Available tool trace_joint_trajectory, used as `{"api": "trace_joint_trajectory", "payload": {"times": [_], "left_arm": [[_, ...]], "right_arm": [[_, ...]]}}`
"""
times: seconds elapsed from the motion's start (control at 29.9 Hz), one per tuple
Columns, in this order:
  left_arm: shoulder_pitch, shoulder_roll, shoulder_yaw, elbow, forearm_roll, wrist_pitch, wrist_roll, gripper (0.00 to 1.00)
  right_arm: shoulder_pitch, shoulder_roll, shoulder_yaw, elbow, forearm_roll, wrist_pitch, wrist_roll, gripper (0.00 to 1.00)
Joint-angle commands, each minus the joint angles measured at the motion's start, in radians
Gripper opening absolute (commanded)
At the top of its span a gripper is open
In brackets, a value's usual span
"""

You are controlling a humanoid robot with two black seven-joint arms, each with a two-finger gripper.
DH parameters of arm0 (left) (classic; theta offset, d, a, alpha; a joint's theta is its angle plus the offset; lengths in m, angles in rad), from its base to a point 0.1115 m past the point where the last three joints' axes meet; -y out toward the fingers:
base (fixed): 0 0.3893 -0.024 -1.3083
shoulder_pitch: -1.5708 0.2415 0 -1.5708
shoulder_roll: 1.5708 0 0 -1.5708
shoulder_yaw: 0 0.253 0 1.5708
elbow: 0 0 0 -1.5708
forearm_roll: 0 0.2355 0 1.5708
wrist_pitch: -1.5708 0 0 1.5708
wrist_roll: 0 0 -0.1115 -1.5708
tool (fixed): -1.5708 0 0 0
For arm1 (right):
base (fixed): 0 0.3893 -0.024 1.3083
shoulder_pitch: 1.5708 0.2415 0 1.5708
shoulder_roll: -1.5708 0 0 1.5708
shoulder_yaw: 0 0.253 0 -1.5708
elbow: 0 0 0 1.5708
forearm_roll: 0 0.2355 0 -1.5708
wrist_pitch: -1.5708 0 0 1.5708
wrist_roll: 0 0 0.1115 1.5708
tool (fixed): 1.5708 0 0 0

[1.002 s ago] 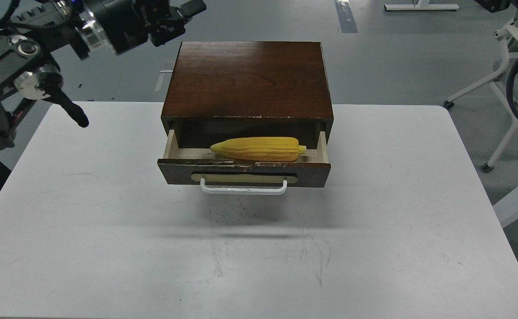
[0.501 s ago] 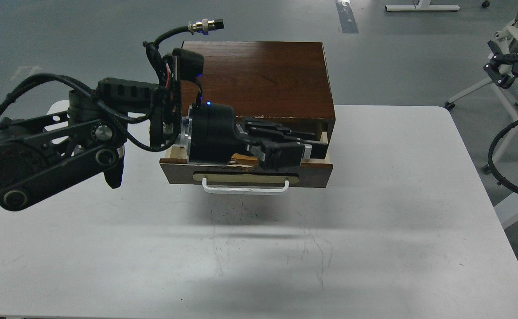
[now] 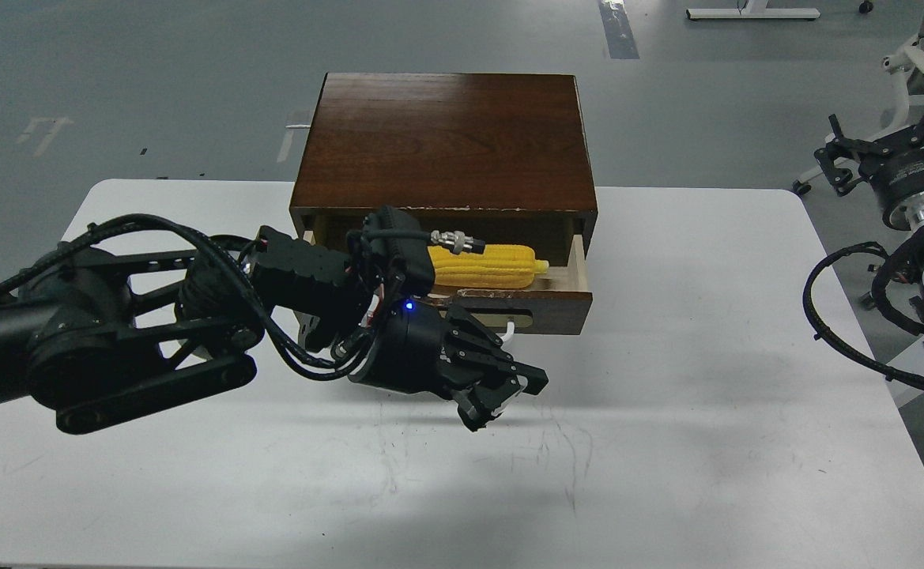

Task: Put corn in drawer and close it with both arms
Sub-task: 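Bring the left gripper down to the front of the open drawer, then push the drawer front with the left gripper away from the robot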

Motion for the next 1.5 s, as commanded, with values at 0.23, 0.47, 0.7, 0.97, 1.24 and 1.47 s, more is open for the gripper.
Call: {"api": "trace_joint_trajectory", "payload": {"times": [0.23,0.47,0.7,0.97,1.24,1.47], "left_arm": [[0.02,0.013,0.005,0.032,0.134,0.0,0.0,0.0],[-0.006,0.019,0.005,0.048,0.167,0.0,-0.001,0.0],[-0.009,0.062,0.004,0.074,0.169,0.0,-0.001,0.0],[-0.003,0.067,0.005,0.074,0.172,0.0,-0.001,0.0],[0.006,0.067,0.005,0.071,0.177,0.0,-0.001,0.0],[0.008,0.068,0.007,0.072,0.18,0.0,-0.001,0.0]], "right_arm": [[-0.011,-0.006,0.004,-0.004,-0.001,0.0,0.001,1.0],[-0.011,-0.001,0.003,-0.004,-0.003,0.0,0.001,1.0],[-0.011,0.0,0.004,-0.004,-0.003,0.0,0.001,1.0],[-0.009,0.0,0.003,-0.004,-0.003,0.0,0.001,1.0],[-0.009,-0.008,0.003,-0.004,-0.003,0.0,0.001,1.0],[-0.009,-0.005,0.004,-0.004,-0.003,0.0,0.003,1.0]]}}
